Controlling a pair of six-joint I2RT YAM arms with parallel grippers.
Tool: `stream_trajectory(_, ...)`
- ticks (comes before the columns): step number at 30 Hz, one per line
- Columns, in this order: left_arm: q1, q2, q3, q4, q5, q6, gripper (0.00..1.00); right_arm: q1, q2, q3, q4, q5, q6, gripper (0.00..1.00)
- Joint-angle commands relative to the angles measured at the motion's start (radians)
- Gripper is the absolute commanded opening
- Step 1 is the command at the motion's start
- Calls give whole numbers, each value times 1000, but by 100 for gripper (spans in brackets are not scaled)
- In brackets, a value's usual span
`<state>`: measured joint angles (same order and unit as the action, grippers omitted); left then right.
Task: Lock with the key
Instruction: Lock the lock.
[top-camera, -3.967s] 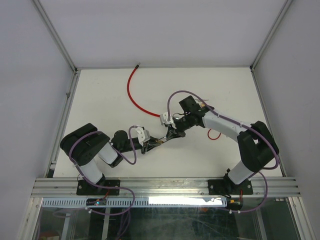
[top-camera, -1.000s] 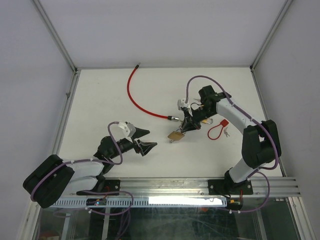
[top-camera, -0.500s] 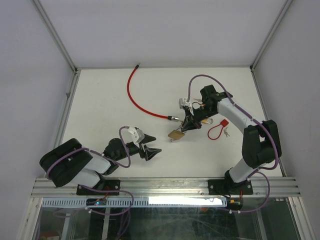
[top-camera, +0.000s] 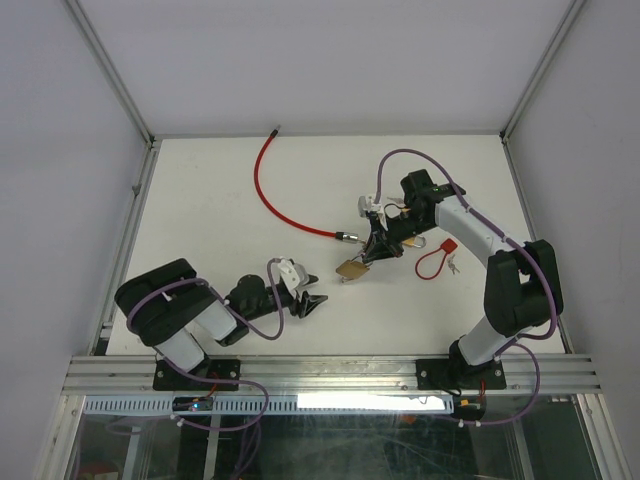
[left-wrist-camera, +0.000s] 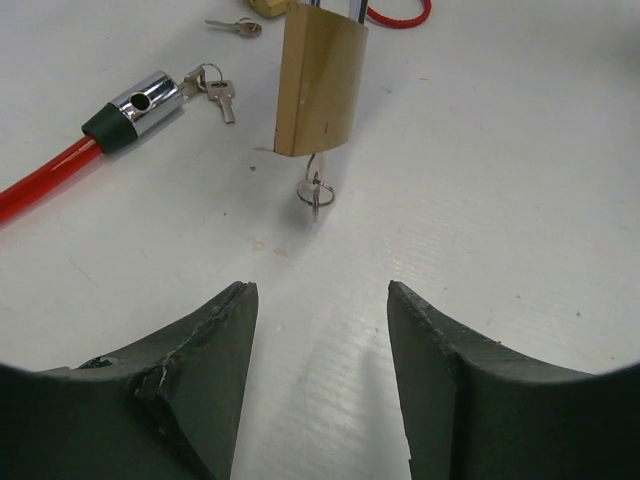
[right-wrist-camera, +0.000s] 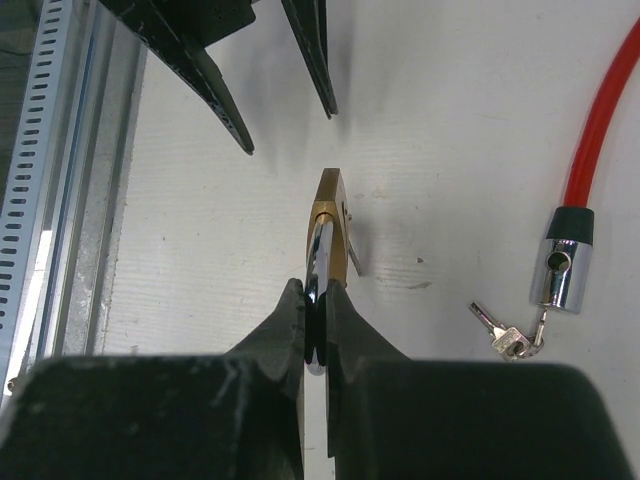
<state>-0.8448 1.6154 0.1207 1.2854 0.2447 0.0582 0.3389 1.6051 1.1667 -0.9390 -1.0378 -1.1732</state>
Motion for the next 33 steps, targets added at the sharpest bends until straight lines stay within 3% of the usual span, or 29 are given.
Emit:
stream_trajectory(1, -8, 36, 76, 64, -40, 42, 55, -6, -67, 17, 22, -125, -8, 0)
stream_trajectory(9, -9, 157, 189, 94, 41, 51, 54, -6, -46, 22, 3, -135, -23, 0)
stream_trajectory(13, -8, 194, 206, 122, 46, 43, 44, -6, -42, 22, 1, -138, -24, 0)
stream_trajectory(25, -8, 272, 262, 177, 73, -6, 43, -6, -37, 25, -8, -143, -28, 0)
stream_trajectory(29, -9, 283, 270, 179, 81, -7, 31, -6, -36, 25, -12, -144, -31, 0)
stream_trajectory(33, -9, 287, 266, 181, 98, 4, 8, -6, -35, 27, -14, -145, -33, 0)
